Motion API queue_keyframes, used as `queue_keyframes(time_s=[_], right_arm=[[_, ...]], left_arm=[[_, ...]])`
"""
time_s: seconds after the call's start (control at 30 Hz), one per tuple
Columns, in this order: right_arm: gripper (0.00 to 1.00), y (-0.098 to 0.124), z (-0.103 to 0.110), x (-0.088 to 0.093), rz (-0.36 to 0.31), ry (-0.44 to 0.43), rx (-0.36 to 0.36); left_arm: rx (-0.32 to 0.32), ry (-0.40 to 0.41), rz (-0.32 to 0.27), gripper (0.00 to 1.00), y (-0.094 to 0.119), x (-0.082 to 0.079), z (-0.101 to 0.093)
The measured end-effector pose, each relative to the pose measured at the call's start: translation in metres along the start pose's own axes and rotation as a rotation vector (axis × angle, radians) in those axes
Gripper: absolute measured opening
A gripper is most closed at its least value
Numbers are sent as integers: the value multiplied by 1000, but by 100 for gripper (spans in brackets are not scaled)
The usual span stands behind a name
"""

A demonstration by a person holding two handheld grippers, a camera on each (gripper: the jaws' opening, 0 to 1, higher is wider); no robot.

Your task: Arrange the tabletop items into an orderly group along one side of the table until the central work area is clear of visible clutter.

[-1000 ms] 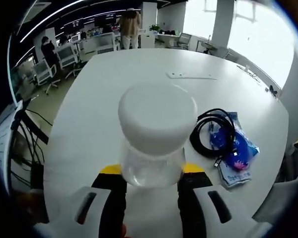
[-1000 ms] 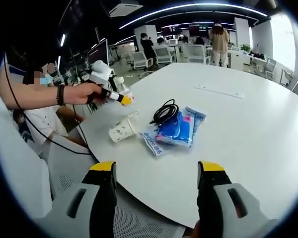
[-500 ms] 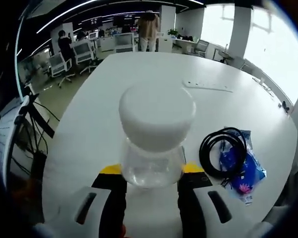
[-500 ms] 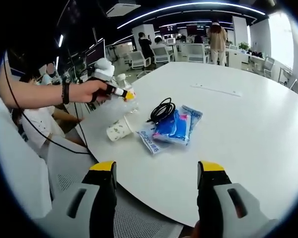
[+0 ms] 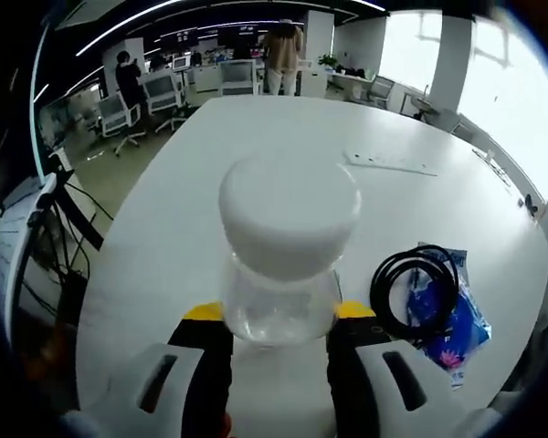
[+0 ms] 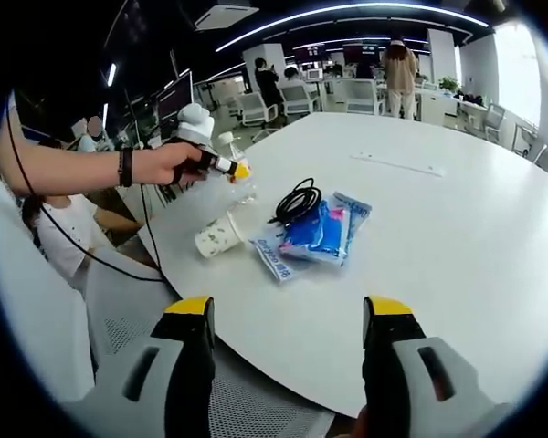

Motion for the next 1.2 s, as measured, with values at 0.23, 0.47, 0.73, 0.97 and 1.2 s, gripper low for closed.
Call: queue_keyframes(time_s=[0.23,0.47,0.73,0.97,1.2], right_arm=[[65,0,1,0,-3,-1,-3],[65,2,-2,0,-7,-6,-2],[66,3,-3,2,-7,-5,1],[66,5,-4,0,-23,-15,1],[66,4,-3,1,-24,-12,-6]], left_arm=[[-10,11,17,40,0,0,0],[-4,13,20,40,0,0,0],[-12,12,27,41,1,0,-1],[5,-4,32,45,5,2,-5],[23,2,7,47,18,-2,-8]])
Point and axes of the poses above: the point that each gripper's makers call its tool centre point, and the gripper's own axes: y roughly backward along the fingers, z roughly to its left, x roughly out of its underside, the point moved 2 cm from there along y, roughly backward along the fingers, and after that the axes turned 14 degrees about -y, right-handed, at the moved point
